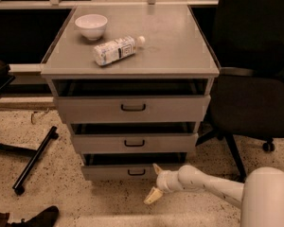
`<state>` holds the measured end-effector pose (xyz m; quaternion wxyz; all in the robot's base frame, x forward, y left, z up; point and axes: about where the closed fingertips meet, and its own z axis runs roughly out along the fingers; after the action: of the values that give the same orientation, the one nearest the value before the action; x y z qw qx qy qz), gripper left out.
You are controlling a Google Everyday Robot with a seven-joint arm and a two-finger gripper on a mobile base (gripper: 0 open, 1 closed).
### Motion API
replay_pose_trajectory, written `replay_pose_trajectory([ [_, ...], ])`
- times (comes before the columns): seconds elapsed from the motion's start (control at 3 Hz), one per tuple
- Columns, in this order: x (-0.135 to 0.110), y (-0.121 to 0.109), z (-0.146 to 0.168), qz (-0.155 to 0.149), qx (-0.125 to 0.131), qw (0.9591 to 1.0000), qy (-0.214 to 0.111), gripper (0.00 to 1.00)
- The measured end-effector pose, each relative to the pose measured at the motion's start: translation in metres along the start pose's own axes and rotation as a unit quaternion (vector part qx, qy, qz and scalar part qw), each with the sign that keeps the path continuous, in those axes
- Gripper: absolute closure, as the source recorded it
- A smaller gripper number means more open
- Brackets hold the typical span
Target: Open bottom drawer
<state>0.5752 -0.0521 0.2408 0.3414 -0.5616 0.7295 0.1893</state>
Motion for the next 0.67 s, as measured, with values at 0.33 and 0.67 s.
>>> replay_pose_trajectory([
  [0.33,-0.002,-0.021,0.006,-0.023,0.011,0.9997,-0.001,0.00],
  [0.67,0.010,-0.046,0.020,-0.022,0.009,0.9997,0.007,0.00],
])
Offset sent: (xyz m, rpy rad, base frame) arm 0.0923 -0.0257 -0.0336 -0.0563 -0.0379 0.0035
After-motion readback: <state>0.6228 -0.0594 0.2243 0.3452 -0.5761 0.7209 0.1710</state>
